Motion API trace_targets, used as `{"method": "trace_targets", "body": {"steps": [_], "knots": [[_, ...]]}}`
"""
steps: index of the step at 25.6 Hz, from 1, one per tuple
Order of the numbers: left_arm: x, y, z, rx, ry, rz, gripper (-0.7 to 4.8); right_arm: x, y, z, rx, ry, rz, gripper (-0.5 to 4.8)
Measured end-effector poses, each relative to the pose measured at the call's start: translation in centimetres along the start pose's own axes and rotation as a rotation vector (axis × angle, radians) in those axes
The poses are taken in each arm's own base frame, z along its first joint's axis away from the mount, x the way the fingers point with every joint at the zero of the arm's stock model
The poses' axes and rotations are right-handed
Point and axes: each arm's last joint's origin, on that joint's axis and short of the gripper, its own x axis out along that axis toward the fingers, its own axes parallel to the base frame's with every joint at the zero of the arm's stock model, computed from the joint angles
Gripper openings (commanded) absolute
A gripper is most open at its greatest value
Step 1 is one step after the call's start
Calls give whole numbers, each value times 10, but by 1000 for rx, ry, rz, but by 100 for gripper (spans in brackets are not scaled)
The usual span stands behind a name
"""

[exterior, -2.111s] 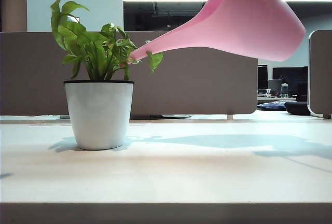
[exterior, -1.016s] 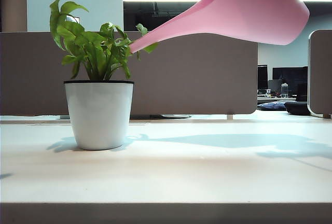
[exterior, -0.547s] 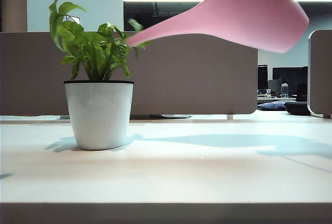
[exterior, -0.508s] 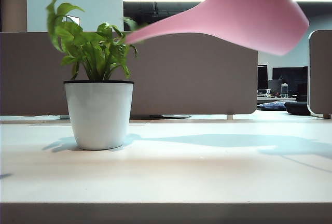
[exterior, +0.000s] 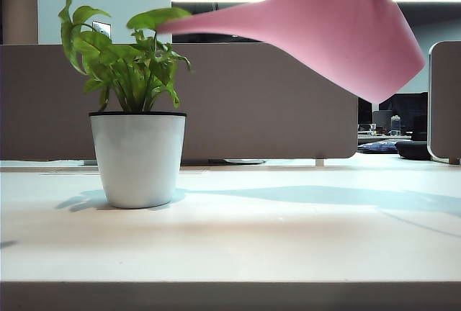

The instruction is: Pick up the watering can from the table, water the potted plant, and put the can back.

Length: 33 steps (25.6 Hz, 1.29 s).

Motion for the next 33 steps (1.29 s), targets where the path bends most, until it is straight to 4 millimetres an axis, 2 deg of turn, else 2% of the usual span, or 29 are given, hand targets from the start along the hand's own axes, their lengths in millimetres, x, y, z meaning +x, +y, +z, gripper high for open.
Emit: {"method": "trace_targets", "body": {"steps": [4,11,18,24,28,29,33], "knots": [[0,0,0,0,1,0,-5,-1,-7,-15,191,57,-30,72],[0,0,0,0,0,0,-5,-2,-4,-27,268,72,-26,71],[0,0,0,0,0,0,-5,8,5,-39,357,99,-5,71],[0,0,0,0,1,0,-5,19,16,-61,461,158,10,71],[0,0,0,0,0,0,-5,23,16,-78,578,192,7,70],[0,0,0,0,0,0,-5,24,16,-81,603,195,8,55],[0,0,0,0,1,0,-5,28,16,-101,703,152,57,53]]}}
